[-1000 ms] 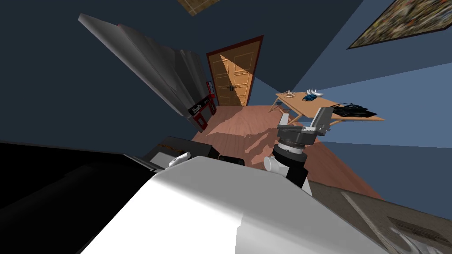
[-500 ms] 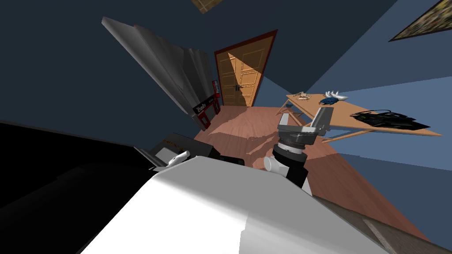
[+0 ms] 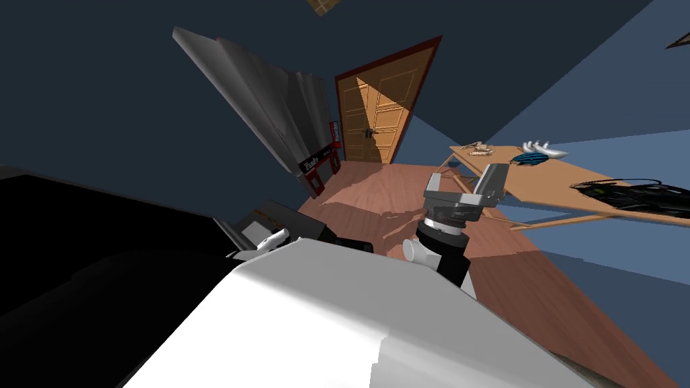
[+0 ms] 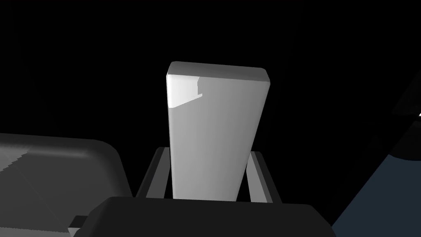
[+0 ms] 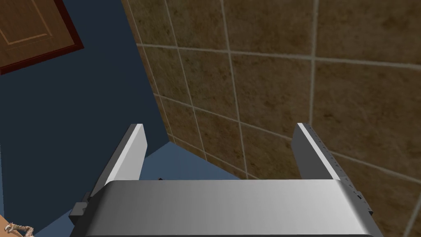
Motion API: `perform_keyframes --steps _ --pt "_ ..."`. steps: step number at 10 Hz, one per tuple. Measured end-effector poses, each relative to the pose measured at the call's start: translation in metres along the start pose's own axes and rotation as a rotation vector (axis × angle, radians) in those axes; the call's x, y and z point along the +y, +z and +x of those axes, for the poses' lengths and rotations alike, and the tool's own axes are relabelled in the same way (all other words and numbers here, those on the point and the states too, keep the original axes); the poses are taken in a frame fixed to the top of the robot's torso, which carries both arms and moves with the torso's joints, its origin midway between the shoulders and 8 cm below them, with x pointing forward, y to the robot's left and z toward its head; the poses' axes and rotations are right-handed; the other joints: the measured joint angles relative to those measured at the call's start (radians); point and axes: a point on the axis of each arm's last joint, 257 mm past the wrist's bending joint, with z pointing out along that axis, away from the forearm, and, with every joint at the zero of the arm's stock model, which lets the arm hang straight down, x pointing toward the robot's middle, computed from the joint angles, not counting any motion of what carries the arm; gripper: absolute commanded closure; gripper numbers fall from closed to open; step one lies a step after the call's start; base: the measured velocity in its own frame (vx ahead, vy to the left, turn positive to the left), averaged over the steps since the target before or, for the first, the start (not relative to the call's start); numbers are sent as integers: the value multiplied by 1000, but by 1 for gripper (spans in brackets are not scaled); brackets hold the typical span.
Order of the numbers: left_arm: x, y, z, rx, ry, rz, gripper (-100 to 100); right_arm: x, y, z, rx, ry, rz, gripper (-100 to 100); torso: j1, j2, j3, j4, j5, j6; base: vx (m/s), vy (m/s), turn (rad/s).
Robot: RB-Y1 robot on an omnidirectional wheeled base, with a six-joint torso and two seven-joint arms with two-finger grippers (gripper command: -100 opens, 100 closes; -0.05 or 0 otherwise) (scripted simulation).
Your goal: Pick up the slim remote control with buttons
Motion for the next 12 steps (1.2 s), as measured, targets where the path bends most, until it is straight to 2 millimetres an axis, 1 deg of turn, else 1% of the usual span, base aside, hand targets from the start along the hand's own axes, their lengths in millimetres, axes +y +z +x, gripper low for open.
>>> perform_keyframes --steps 1,2,3,4,5,6,7,8,9,10,11,12 --pt "-2 -1 -1 -2 18 0 100 0 0 0 0 0 0 0 -1 0 0 0 0 1 37 -33 12" --pt "-2 -1 -2 -4 35 -1 100 0 0 0 0 0 0 0 -1 2 1 1 0 2 84 -56 236" --pt "-5 -2 2 0 47 -2 100 0 0 0 0 0 0 0 -2 0 0 0 0 0 91 -56 198" --pt "-6 -3 2 -1 64 -3 100 0 0 0 0 0 0 0 -2 -1 -1 0 0 1 35 -21 19" --pt "-6 -3 1 -2 81 -5 100 0 0 0 0 0 0 0 -1 2 1 1 0 2 64 -45 272" --pt "-8 -5 5 3 91 -7 100 0 0 0 0 0 0 0 -1 1 0 0 0 0 68 -51 187" --pt "-9 -5 4 2 109 -9 100 0 0 0 0 0 0 0 -1 1 0 0 0 1 34 -23 2" --pt "-8 -5 3 1 125 -11 100 0 0 0 0 0 0 0 -1 2 1 1 0 2 79 -49 214" --pt "-10 -6 7 5 136 -15 100 0 0 0 0 0 0 0 -1 0 0 0 0 1 88 -62 199" --pt "-10 -7 8 7 156 -17 100 0 0 0 0 0 0 0 -2 -1 0 0 0 2 37 -31 44" --pt "-10 -7 8 6 173 -19 100 0 0 0 0 0 0 0 -1 2 1 1 0 3 57 -53 270" --pt "-11 -8 12 12 187 -22 100 0 0 0 0 0 0 0 -1 1 1 0 0 1 59 -70 164"
